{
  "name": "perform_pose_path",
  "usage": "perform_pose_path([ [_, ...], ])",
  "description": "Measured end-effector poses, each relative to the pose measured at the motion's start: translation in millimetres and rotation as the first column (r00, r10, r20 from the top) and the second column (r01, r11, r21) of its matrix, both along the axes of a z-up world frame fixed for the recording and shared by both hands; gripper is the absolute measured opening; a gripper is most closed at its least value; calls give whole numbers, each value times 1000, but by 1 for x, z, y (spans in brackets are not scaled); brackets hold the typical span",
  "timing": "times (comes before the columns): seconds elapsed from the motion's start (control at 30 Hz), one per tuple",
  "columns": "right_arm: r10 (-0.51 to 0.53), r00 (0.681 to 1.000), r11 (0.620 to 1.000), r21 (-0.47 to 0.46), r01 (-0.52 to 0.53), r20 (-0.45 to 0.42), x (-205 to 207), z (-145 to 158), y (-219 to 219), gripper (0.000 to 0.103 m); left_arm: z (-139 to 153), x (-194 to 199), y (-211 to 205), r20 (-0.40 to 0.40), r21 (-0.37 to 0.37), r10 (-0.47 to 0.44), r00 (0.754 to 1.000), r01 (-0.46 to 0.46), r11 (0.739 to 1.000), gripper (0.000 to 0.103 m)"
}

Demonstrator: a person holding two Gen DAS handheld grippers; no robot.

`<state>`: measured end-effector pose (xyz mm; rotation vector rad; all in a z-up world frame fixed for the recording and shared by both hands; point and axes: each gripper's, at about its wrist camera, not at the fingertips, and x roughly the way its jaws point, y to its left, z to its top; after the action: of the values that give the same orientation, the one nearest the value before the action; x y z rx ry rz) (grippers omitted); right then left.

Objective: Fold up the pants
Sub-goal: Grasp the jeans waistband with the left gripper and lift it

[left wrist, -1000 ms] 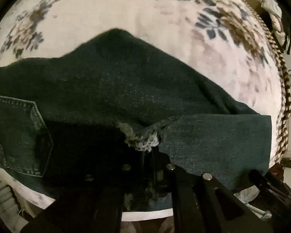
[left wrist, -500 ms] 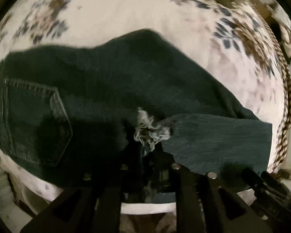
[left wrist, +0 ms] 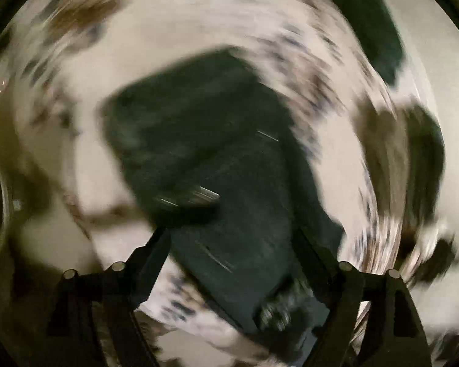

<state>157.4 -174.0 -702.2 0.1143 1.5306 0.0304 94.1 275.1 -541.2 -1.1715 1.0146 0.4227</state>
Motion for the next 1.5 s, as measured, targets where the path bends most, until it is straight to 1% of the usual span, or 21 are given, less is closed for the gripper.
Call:
perform_pose_path([
  [0.07, 24, 1000, 1000, -6, -24, -1, 6, 1, 16, 96, -19, -9, 15, 26, -64, 87, 996, -86, 994, 70],
  [0.17, 54, 999, 999, -2, -53, 10, 12, 0, 37, 96, -39, -13, 34, 59, -91, 174, 983, -168, 982, 70],
  [0.23, 75, 997, 997, 1, -75, 6, 4, -5, 44, 96, -54, -4, 38, 54, -114, 189, 980, -182, 977, 70],
  [0.37, 85, 996, 996, 25, -85, -9, 1, -12, 57, 96, -54, 5, 47, 77, -101, 200, 977, -192, 976, 70],
  [0.43, 82, 997, 996, 28, -82, -12, -4, -18, 59, 96, -44, 6, 52, 95, -115, 228, 969, -217, 969, 62],
  [0.47, 77, 997, 997, 29, -77, -12, -7, -23, 59, 96, -44, 9, 54, 106, -126, 241, 965, -227, 966, 62],
  [0.53, 70, 997, 997, 34, -70, -10, -9, -27, 52, 96, -32, 7, 52, 135, -105, 224, 965, -210, 972, 62],
  [0.6, 63, 998, 998, 31, -63, -12, -2, -24, 49, 96, -27, 12, 48, 143, -51, 168, 975, -162, 985, 62],
  [0.63, 56, 998, 998, 31, -56, -19, -3, -27, 46, 96, -33, 14, 48, 134, -44, 158, 978, -154, 987, 62],
  [0.73, 43, 999, 998, 38, -42, -23, -6, -30, 35, 96, -63, 17, 57, 126, -102, 196, 973, -183, 978, 63],
  [0.8, 45, 999, 998, 33, -45, -10, -7, -28, 32, 96, -64, 19, 60, 151, -114, 223, 963, -208, 972, 60],
  [0.83, 47, 999, 999, 28, -47, -4, -6, -26, 28, 96, -61, 18, 59, 162, -106, 216, 963, -200, 974, 42],
  [0.9, 46, 999, 999, 11, -46, 11, -9, -25, 22, 96, -44, 21, 51, 177, -33, 155, 972, -152, 988, 27],
  [0.93, 44, 999, 999, -1, -44, 14, -9, -25, 18, 96, -30, 23, 45, 181, 29, 115, 977, -122, 992, 24],
  [1.07, 5, 999, 1000, -6, -5, 32, -14, -24, -3, 96, 23, 29, 22, 204, 174, 1, 979, -37, 984, 21],
  [1.13, -13, 999, 1000, 8, 13, 40, -19, -21, -15, 96, 64, 36, -5, 227, 285, -107, 968, 39, 958, 21],
  [1.17, -18, 999, 1000, 15, 17, 43, -21, -20, -20, 96, 76, 39, -15, 231, 319, -140, 963, 61, 946, 20],
  [1.23, -33, 998, 999, 30, 31, 52, -27, -15, -36, 96, 114, 45, -54, 250, 414, -268, 930, 148, 898, 20],
  [1.3, -49, 997, 998, 47, 46, 58, -31, -10, -60, 96, 136, 49, -89, 250, 471, -363, 897, 215, 856, 20],
  [1.4, -77, 995, 996, 59, 73, 64, -40, -4, -101, 96, 156, 55, -164, 241, 529, -536, 809, 354, 771, 20],
  [1.5, -120, 991, 992, 50, 117, 65, -57, -1, -155, 96, 144, 60, -235, 174, 564, -668, 724, 482, 670, 19],
])
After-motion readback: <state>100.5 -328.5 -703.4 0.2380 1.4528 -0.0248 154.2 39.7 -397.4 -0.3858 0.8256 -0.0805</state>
